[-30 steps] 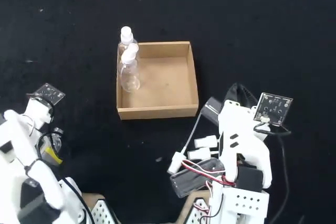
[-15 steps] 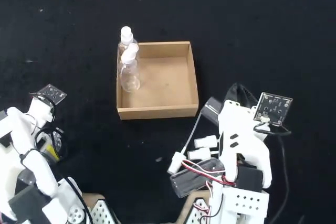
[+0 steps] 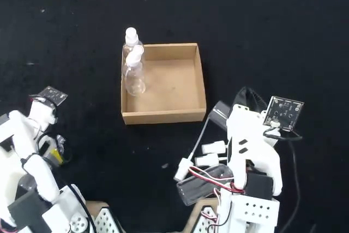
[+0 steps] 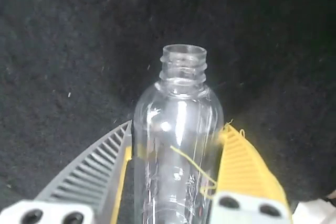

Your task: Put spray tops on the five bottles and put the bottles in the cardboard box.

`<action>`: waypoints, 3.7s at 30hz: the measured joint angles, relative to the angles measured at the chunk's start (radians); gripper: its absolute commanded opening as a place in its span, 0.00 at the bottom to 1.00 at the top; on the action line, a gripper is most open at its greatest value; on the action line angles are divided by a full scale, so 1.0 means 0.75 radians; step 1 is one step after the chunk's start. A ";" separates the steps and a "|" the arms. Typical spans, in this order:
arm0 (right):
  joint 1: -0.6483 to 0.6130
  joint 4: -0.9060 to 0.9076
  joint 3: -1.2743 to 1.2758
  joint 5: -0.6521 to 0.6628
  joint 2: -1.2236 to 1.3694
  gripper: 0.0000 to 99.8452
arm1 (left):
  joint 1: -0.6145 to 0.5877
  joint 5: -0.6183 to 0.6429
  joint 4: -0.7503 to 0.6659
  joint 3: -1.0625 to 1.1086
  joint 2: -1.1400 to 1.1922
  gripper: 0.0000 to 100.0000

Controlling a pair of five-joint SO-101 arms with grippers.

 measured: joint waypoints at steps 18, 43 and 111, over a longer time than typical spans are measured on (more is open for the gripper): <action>0.000 0.000 0.000 0.000 0.000 0.01 | 0.063 0.059 -0.006 0.000 0.000 0.19; -0.239 0.139 -0.188 0.280 0.000 0.01 | 0.409 0.831 -0.006 0.041 -0.438 0.03; -1.068 0.781 -0.393 2.119 1.140 0.22 | 0.217 1.723 -0.387 0.448 -0.659 0.03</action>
